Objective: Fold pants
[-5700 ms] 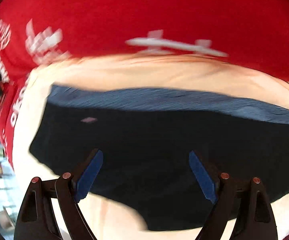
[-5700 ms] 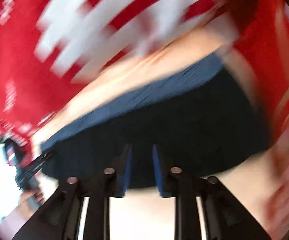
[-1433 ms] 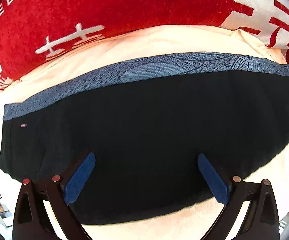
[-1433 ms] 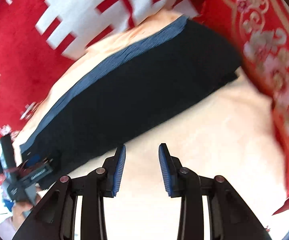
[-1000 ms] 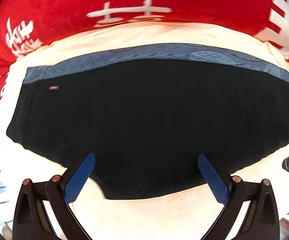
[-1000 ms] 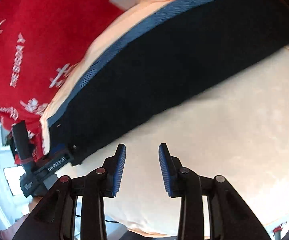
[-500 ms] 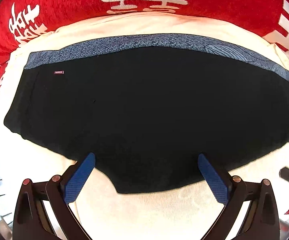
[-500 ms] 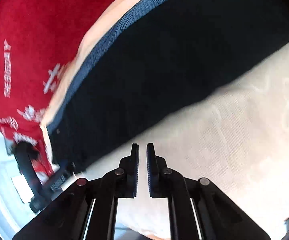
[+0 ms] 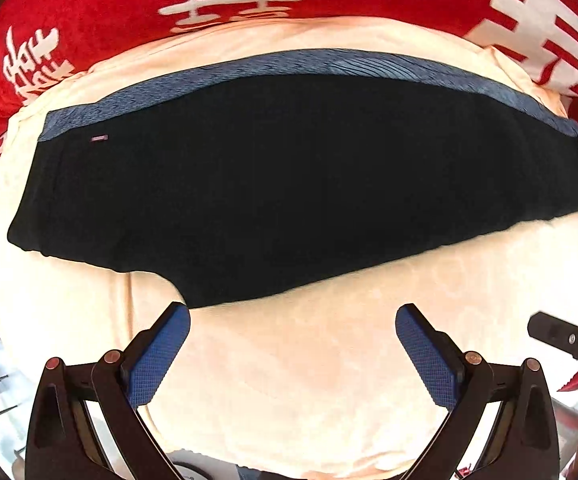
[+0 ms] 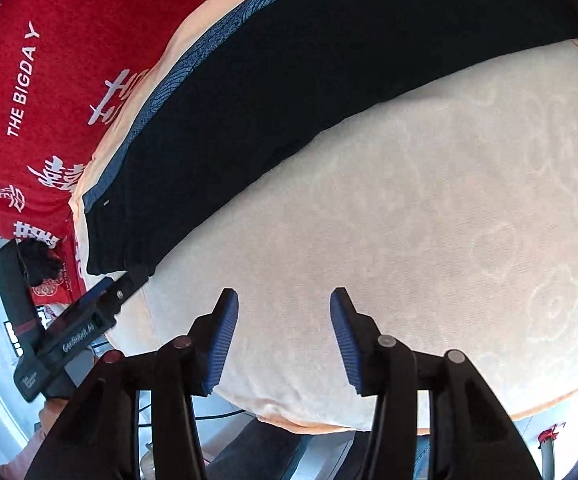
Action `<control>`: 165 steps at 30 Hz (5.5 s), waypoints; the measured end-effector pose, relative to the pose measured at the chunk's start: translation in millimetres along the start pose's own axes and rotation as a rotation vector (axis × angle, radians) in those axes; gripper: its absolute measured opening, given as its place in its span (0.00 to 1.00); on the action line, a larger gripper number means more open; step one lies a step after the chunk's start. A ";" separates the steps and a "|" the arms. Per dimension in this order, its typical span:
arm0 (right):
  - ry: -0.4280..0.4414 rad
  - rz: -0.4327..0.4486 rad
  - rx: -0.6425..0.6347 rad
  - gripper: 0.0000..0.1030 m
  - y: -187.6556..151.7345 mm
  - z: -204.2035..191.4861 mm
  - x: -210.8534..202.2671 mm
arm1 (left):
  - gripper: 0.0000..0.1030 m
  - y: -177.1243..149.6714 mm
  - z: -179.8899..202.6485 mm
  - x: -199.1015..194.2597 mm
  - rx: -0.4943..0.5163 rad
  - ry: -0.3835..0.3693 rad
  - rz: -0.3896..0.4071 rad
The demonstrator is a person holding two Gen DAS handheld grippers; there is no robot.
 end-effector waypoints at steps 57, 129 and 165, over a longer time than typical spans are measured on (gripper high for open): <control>0.161 0.435 0.335 0.58 75.3 156.3 -106.6 | 1.00 123.2 239.6 18.3 0.189 0.004 0.104; -0.355 0.516 -0.595 0.16 72.8 -147.3 -61.6 | 0.83 62.8 -47.4 -23.9 0.006 -0.024 0.211; 0.429 0.159 0.223 0.04 62.1 -112.4 52.4 | 0.83 35.3 -117.4 -44.7 0.009 -0.105 0.144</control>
Point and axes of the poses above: each gripper's, at about its wrist camera, not at the fingertips, and x roughly the way its jaws point, z to its right, y to its top, the point moved 6 cm from there along x, roughly the way its jaws point, and after that the axes turned 3 degrees about -z, right-handed, at the moved point
